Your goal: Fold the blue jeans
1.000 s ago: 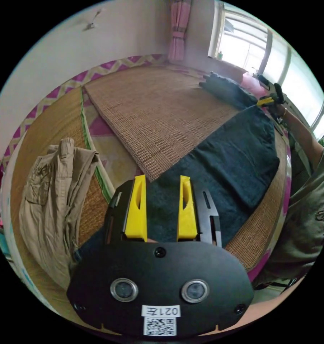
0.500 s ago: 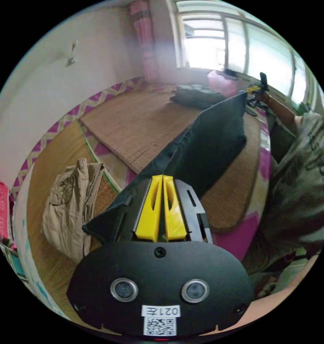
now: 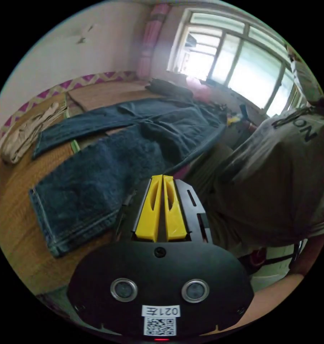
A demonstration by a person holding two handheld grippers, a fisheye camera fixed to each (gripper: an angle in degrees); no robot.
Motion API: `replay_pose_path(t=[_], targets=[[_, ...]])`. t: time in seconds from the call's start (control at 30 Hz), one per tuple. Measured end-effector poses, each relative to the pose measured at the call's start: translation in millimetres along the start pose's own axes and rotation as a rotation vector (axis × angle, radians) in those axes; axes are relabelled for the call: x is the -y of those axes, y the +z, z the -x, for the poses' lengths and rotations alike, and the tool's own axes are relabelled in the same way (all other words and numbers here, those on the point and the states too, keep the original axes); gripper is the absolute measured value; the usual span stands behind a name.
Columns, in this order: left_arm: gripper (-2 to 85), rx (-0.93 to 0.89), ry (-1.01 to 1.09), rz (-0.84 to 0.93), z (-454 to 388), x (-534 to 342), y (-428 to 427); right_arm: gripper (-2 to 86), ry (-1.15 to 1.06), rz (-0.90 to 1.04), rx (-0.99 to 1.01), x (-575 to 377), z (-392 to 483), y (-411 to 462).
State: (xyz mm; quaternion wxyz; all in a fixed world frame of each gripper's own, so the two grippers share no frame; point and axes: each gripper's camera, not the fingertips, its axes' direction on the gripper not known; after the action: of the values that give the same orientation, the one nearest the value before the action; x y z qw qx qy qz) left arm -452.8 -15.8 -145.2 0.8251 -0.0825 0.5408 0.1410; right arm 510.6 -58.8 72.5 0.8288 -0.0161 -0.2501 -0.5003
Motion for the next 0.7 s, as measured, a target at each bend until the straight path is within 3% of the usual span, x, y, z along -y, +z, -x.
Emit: replay_pose_path(t=[0.13,0.2,0.33,0.4,0.43,0.53,0.63,0.7], targets=[[-0.4,0.183,-0.212,-0.267,9.8,-23.3,-82.8,2.6,-0.027,-0.003,-0.012,-6.6,26.6,-34.6],[0.5,0.305,-0.366,-0.309,26.3,-32.0,-109.6,5.6,-0.011,-0.061,-0.046,-6.6,33.5,-53.2],[8.5,0.476,-0.562,-0.119,73.6,-37.9,-117.4,7.7,-0.018,-0.168,-0.084,9.3,46.6,-63.9],[7.5,0.458,-0.599,-0.023,91.1,-40.5,-106.4,7.7,-0.011,-0.208,-0.06,18.4,48.4,-59.3],[5.0,0.536,-0.592,-0.066,88.5,-42.7,-111.9,7.5,-0.009,-0.221,-0.055,24.2,49.2,-53.7],[0.4,0.474,-0.624,-0.086,100.3,-41.3,-127.8,6.9,-0.01,-0.196,-0.046,40.2,50.2,-33.8],[-0.5,0.407,-0.564,-0.252,102.5,-33.7,-164.5,6.7,-0.03,-0.15,-0.049,61.2,56.5,-17.1],[-0.7,0.402,-0.54,-0.272,105.4,-29.0,-177.0,6.7,-0.04,-0.122,-0.07,72.6,61.8,-9.6]])
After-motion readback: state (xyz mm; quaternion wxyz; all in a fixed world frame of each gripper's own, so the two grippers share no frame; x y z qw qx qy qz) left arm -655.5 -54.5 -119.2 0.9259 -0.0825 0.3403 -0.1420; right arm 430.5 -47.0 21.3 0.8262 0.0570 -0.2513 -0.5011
